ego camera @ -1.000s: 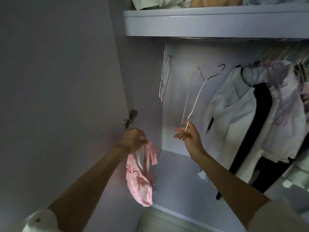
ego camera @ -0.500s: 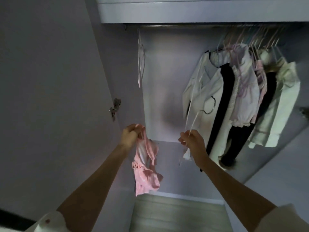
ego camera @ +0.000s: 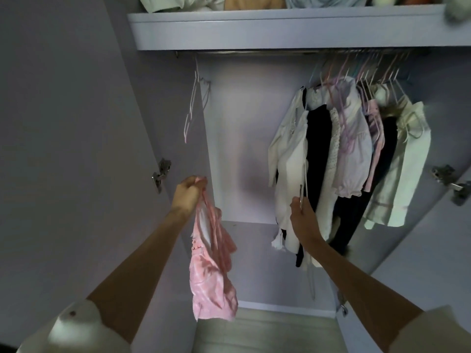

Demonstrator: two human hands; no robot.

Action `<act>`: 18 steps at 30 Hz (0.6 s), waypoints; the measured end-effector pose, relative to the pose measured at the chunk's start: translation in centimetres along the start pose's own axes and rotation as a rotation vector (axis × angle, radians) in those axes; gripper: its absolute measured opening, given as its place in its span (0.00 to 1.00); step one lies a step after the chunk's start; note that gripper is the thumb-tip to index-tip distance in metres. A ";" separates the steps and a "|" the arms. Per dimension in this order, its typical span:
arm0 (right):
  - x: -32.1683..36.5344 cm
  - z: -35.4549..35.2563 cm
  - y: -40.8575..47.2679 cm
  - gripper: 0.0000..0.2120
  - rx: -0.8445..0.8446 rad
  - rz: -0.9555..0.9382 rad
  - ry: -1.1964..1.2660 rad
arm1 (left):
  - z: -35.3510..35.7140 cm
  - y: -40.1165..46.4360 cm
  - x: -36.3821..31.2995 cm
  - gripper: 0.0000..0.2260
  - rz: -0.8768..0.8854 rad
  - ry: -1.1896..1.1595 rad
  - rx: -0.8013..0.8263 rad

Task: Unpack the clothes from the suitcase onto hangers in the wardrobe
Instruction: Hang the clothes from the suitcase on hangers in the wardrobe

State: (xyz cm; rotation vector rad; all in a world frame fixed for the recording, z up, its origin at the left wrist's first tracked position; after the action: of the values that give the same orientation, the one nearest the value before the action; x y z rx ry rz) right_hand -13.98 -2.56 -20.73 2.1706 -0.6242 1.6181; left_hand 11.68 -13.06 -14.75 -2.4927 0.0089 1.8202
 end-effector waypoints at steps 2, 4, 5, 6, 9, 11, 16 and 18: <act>0.2 -0.4 0.2 0.14 0.037 -0.007 -0.011 | -0.3 0.4 -0.1 0.12 -0.010 0.002 -0.021; 0.3 -0.5 0.2 0.16 0.107 -0.005 -0.058 | -0.4 0.7 0.0 0.12 -0.028 -0.028 -0.040; 0.2 -0.5 0.2 0.18 0.141 -0.006 -0.069 | -0.6 0.9 -0.1 0.11 -0.035 -0.049 -0.050; 0.1 -0.5 0.2 0.20 0.169 -0.005 -0.063 | -0.6 1.0 -0.1 0.11 -0.046 -0.061 -0.062; 0.1 -0.1 -0.2 0.25 0.230 -0.028 -0.047 | -0.5 1.4 -0.4 0.10 -0.049 -0.098 -0.056; 0.5 0.5 -0.3 0.26 0.271 -0.045 -0.033 | -0.3 1.4 -0.8 0.07 -0.019 -0.082 -0.035; 1.8 1.7 0.0 0.23 0.329 -0.057 0.064 | -0.1 1.0 -1.7 0.03 0.097 0.101 0.030; 2.3 2.4 0.1 0.23 0.333 -0.074 0.086 | 0.5 0.5 -2.0 0.05 0.183 0.227 0.133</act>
State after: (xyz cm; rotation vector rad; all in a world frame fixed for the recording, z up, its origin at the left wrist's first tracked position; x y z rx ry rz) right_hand -11.61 -4.24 -19.22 2.3021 -0.2592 1.8736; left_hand 10.59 -13.64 -13.01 -2.6617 0.3664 1.5227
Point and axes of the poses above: each hand's wrist, its own y-axis towards the middle knuckle, its own z-axis out of the palm, x = y × z, the point moved 7 cm from there along y, towards the middle knuckle, and after that the axes turned 6 degrees about y, right-handed, at the moved point
